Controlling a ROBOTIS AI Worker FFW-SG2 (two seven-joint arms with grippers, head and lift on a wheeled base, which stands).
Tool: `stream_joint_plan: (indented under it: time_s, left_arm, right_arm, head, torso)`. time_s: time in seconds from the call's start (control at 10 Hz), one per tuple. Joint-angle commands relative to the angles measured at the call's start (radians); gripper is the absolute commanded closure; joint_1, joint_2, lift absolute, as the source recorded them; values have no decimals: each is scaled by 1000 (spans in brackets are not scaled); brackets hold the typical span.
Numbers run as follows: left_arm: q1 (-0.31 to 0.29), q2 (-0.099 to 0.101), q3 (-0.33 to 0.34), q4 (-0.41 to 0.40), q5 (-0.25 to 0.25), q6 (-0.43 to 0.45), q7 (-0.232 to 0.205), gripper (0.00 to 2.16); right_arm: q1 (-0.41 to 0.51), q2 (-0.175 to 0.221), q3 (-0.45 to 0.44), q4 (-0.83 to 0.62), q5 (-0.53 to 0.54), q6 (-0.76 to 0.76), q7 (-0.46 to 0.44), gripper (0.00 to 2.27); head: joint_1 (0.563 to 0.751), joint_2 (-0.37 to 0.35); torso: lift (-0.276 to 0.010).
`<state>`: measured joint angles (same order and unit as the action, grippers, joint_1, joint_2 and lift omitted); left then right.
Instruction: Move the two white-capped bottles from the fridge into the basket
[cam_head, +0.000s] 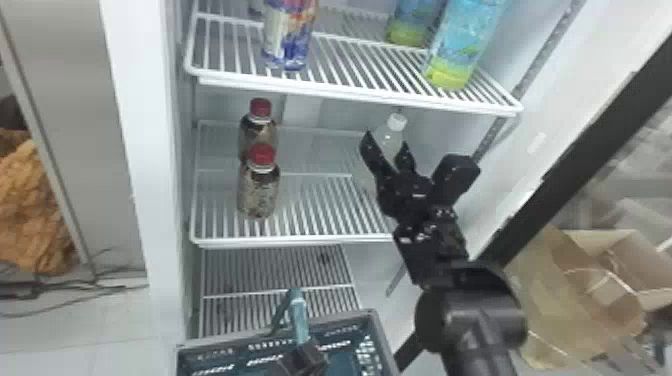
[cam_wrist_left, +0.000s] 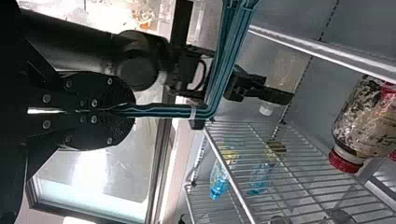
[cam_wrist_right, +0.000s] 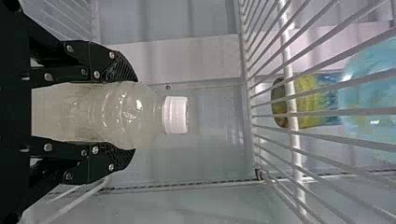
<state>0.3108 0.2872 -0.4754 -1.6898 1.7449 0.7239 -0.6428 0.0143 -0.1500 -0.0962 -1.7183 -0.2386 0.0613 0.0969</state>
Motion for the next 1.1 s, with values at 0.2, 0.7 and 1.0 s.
stream_joint_plan:
  time_s: [0.2, 0.7, 1.0]
  left_arm:
    - [1, -2, 1, 0, -2, 5, 0, 1119]
    - [3, -7, 1, 0, -6, 15, 0, 1119]
    - [6, -7, 3, 0, -8, 20, 0, 1119]
  right_arm:
    - [175, 1, -6, -251, -51, 47, 17, 789]
    - [484, 35, -67, -583, -144, 172, 41, 791]
    - [675, 56, -121, -796, -206, 314, 61, 791]
  head:
    - [695, -350]
    - [695, -350]
    - [695, -350]
  torso:
    - [-260]
    - [-260]
    - [-260]
